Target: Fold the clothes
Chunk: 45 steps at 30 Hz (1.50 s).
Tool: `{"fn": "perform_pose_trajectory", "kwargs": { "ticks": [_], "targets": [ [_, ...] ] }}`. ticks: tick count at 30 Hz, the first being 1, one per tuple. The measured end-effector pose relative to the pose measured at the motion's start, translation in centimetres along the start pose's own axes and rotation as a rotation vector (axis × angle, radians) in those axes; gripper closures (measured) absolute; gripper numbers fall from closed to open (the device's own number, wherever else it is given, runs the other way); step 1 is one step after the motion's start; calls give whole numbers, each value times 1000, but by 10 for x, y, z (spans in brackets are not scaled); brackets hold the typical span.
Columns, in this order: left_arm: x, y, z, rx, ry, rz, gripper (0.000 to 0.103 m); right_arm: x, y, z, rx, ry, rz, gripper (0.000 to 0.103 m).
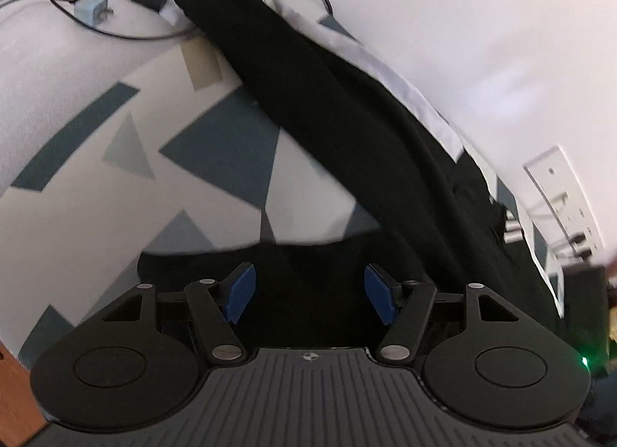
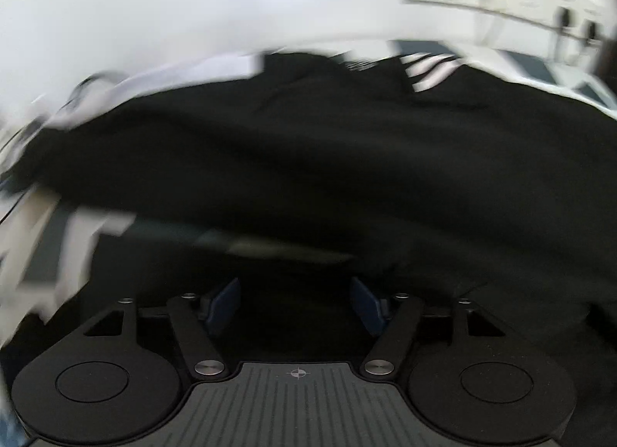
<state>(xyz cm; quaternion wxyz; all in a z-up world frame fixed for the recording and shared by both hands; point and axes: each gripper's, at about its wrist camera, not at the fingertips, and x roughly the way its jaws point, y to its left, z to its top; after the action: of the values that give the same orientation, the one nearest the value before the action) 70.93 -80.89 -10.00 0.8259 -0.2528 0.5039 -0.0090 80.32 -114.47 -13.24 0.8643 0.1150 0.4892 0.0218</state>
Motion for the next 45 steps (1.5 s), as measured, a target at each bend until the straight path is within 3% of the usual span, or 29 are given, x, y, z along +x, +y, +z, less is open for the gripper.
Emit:
{"fn": "perform_pose_trajectory", "kwargs": {
  "ticks": [3,6,10,12,14,17,20,22,27,32,36,37,38,40,42,45],
  "targets": [
    [14,-7,7,-12,-26,52,36,-12,8,-19,-116,63,112,33],
    [32,-25,8,57,-65,86,36,-19,-2,-21,-111,144,225,35],
    [57,-51,-6,208,-96,73,36,-14,-45,0,107,357,438,40],
    [72,-56,-14,245,-58,61,37,-22,-74,18,245,327,470,39],
    [80,-59,-25,297,-17,74,44,-38,-94,34,291,233,455,37],
    [75,-62,-38,391,20,82,46,-62,-119,55,316,75,393,36],
    [65,-60,-50,451,92,69,47,-71,-125,66,219,-24,234,36],
    [58,-56,-60,480,143,54,48,-71,-109,65,79,-47,135,36],
    [40,-29,-64,330,221,-30,50,-48,-59,46,-146,-50,129,35],
    [18,2,-36,147,122,-136,49,-3,-28,39,-208,-44,97,33],
    [8,29,7,29,19,-171,39,17,-8,40,-201,-49,94,30],
    [10,40,21,-11,-8,-162,39,21,-5,41,-189,-51,99,40],
    [11,50,35,-51,-36,-153,39,24,-6,44,-159,-51,111,63],
    [17,71,65,-113,-107,-127,39,31,-11,56,-68,-6,143,92],
    [28,93,95,-183,-168,-109,39,31,-19,62,24,28,165,94],
    [52,119,134,-275,-209,-117,40,28,-21,61,48,42,174,97]
  ]
}}
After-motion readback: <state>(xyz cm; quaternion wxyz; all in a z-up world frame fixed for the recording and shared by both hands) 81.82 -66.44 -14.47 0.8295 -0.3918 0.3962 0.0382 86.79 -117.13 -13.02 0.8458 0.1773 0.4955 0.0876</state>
